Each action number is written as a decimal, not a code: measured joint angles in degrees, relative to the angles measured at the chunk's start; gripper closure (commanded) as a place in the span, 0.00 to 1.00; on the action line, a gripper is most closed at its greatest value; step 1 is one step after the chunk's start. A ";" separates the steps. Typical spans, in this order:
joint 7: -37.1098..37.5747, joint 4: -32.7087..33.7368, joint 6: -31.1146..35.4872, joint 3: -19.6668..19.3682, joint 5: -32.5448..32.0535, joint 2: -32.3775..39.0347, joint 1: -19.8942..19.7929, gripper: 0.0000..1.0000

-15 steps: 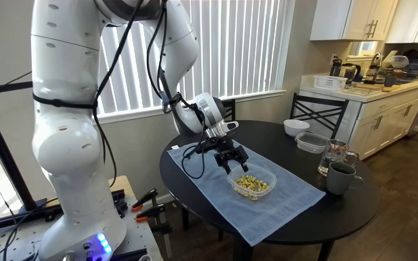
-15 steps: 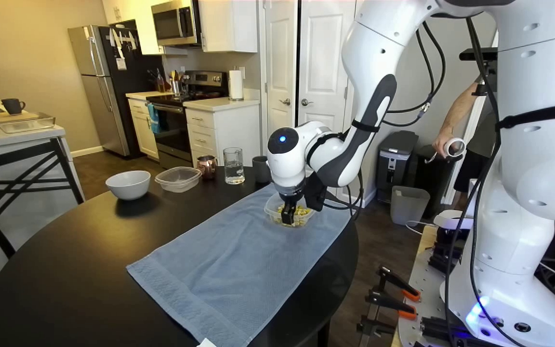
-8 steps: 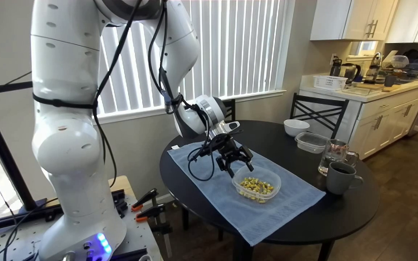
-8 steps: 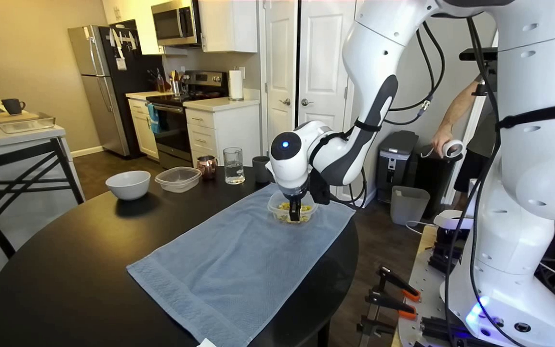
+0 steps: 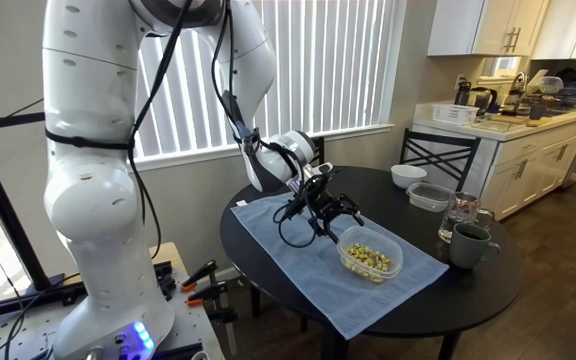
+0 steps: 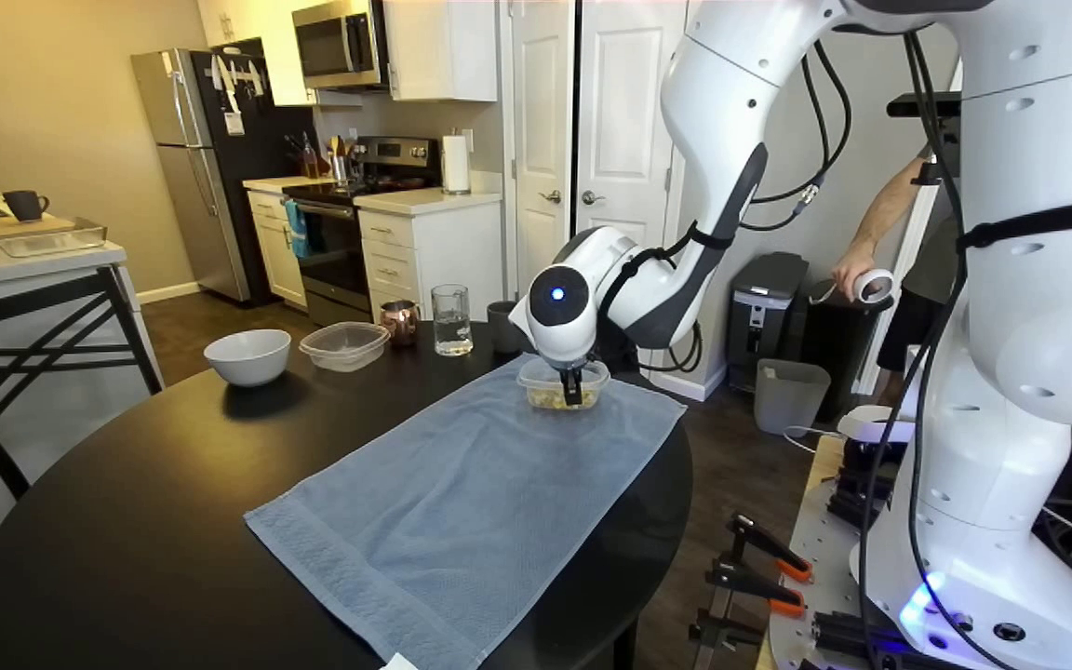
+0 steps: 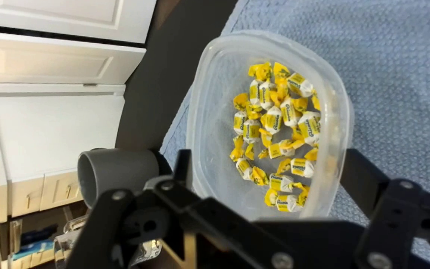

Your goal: Take the candy out of the bowl

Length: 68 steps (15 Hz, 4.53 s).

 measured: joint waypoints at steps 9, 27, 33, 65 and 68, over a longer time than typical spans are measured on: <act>2.24 0.11 0.65 0.46 0.51 0.00 -1.42 0.77; 7.45 -0.22 19.78 -1.42 13.46 -3.61 -8.89 0.99; -0.33 0.67 24.99 -0.39 33.60 -8.89 -9.15 0.99; -47.67 -4.71 38.44 14.02 121.47 -18.04 -1.30 0.99; -47.67 -8.65 49.10 14.94 121.03 -17.80 -1.13 0.99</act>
